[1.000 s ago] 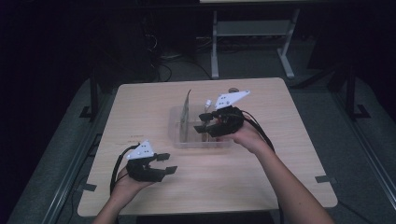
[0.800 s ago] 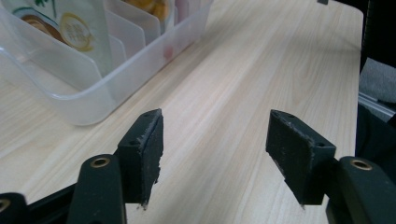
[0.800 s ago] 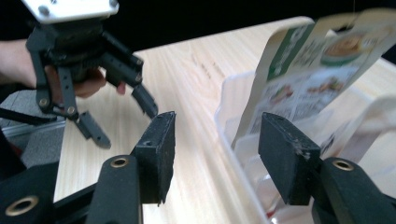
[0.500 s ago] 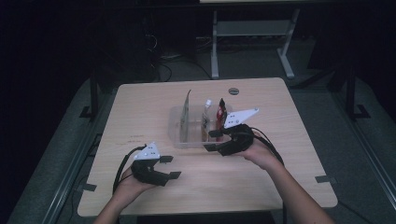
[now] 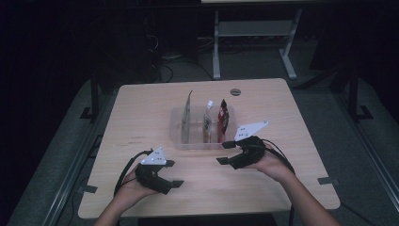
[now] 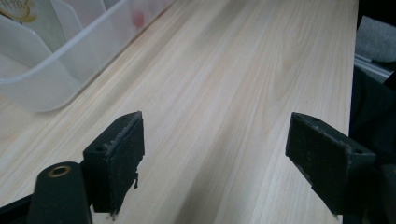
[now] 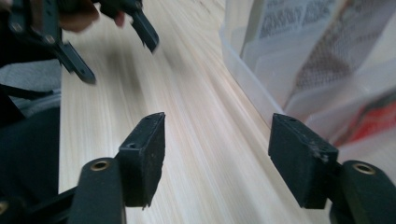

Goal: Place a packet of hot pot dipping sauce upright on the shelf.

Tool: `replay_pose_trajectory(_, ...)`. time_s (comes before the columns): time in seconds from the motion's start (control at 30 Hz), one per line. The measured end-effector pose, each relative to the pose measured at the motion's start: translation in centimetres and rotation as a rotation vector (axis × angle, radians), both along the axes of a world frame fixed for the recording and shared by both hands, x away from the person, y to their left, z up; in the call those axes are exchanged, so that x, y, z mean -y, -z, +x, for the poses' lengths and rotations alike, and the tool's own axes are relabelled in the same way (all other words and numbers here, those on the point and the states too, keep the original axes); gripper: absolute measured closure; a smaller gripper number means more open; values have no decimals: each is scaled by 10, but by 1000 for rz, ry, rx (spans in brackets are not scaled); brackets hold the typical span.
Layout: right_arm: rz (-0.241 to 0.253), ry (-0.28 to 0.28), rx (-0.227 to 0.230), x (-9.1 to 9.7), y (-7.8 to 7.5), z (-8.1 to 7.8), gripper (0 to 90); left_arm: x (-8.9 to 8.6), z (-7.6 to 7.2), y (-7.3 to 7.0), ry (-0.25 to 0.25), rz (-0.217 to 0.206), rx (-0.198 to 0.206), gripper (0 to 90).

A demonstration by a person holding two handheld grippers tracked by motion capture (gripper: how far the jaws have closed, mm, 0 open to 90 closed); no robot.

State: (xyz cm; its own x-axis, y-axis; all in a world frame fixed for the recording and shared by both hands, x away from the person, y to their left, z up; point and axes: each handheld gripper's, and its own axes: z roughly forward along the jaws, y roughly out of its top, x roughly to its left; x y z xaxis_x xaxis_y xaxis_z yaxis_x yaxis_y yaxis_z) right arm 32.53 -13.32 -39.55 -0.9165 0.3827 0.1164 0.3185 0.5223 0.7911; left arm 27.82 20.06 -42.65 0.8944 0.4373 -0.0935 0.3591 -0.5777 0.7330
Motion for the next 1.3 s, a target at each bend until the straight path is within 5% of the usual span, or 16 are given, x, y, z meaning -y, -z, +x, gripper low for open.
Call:
replay_pose_trajectory(0.47,-52,100,-17,43,31,-17,290,-16,-15,6,-12,53,4,168)
replay_pose_trajectory(0.77,-42,152,-18,68,44,-27,250,-28,-19,15,-19,99,8,165)
replay_pose_trajectory(1.13,-110,143,7,69,59,-26,173,-32,-14,19,-2,114,5,165)
replay_pose_trajectory(1.3,-105,139,12,69,59,-24,165,-31,-15,20,-1,112,9,165)
